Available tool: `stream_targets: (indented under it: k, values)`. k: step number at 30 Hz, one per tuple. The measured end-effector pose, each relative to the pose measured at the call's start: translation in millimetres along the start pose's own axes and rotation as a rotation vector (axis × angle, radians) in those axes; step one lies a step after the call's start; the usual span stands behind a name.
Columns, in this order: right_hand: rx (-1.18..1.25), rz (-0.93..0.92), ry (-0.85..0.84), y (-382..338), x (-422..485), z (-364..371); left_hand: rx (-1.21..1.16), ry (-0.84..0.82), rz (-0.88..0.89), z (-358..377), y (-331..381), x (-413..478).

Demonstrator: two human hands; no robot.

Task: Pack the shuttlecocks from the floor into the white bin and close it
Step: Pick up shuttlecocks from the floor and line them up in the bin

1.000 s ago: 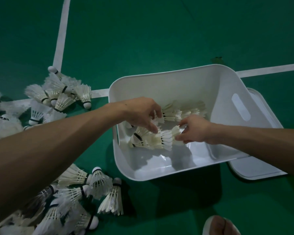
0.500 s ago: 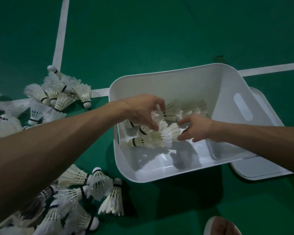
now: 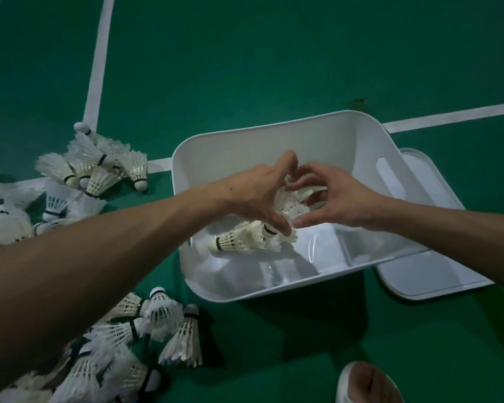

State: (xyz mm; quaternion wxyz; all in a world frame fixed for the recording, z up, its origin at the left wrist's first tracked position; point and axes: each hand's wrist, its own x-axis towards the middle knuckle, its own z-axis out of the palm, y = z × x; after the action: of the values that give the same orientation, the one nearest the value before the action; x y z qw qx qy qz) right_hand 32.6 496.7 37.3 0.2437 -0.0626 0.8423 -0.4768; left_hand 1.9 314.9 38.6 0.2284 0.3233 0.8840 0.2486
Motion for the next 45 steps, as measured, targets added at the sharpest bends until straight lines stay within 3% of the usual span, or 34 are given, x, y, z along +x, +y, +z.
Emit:
stream_targets:
  k: [6,10,16,20,24,30,45]
  values:
    - [-0.058,0.004,0.026,7,-1,-9,-0.046,0.036,0.055,8,4,2]
    - [-0.179,0.106,0.011,18,-1,-23,-0.131,0.036,-0.032,6,-5,7]
    - [-0.097,0.366,0.073,39,5,-28,0.202,-0.338,-0.095,18,-33,7]
    - [0.151,0.494,0.144,42,11,-16,0.334,-0.466,-0.096,25,-38,8]
    - [0.261,0.589,0.160,45,19,-3,0.363,-0.478,-0.106,22,-39,9]
    - [0.252,0.682,0.033,48,23,14,0.371,-0.426,-0.109,24,-39,11]
    - [0.105,0.568,-0.038,40,38,21,0.297,-0.396,-0.143,20,-45,10]
